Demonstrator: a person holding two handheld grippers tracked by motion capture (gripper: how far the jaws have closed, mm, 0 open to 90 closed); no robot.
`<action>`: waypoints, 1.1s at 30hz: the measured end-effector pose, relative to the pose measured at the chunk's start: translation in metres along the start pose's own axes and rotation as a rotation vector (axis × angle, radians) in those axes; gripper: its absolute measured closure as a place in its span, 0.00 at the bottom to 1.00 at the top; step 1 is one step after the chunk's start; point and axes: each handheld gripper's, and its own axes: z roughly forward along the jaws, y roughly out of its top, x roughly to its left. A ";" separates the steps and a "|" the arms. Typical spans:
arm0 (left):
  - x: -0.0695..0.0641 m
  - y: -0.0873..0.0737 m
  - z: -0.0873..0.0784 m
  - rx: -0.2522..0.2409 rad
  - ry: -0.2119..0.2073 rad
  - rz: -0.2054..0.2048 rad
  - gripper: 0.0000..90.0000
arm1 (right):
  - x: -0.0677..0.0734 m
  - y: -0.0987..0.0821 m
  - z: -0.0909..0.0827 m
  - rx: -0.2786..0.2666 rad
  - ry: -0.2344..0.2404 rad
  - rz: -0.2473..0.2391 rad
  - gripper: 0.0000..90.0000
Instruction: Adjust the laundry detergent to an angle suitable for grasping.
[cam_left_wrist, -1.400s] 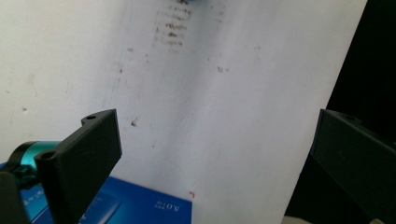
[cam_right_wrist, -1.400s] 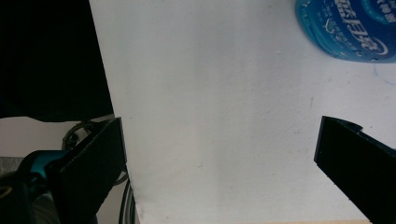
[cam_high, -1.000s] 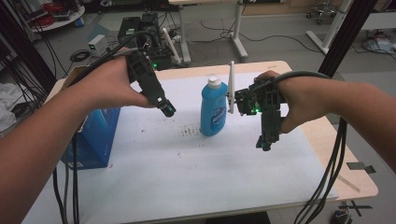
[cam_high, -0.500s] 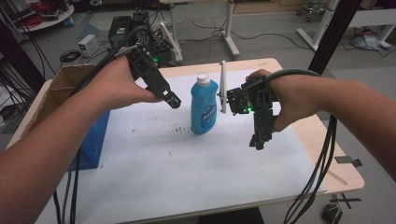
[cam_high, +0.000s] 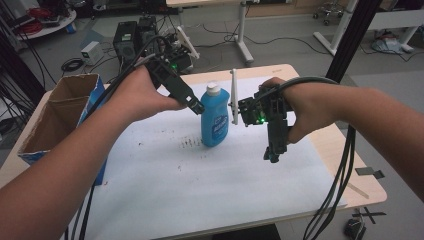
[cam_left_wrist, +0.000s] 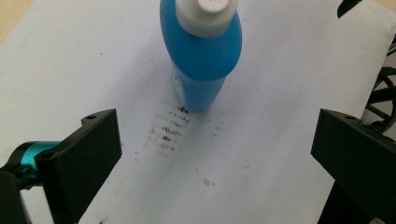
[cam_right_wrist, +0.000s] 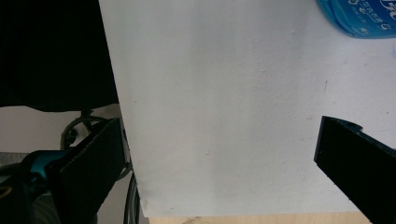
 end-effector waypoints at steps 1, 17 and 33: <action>0.000 0.001 0.002 -0.006 0.000 -0.006 0.02 | 0.000 0.000 0.000 0.000 0.000 0.000 0.02; 0.002 0.019 0.031 -0.061 0.028 -0.038 0.02 | 0.001 -0.008 0.000 -0.008 -0.002 0.008 0.02; 0.003 0.030 0.063 -0.064 0.032 -0.056 0.02 | 0.001 -0.012 0.001 -0.004 -0.003 0.019 0.02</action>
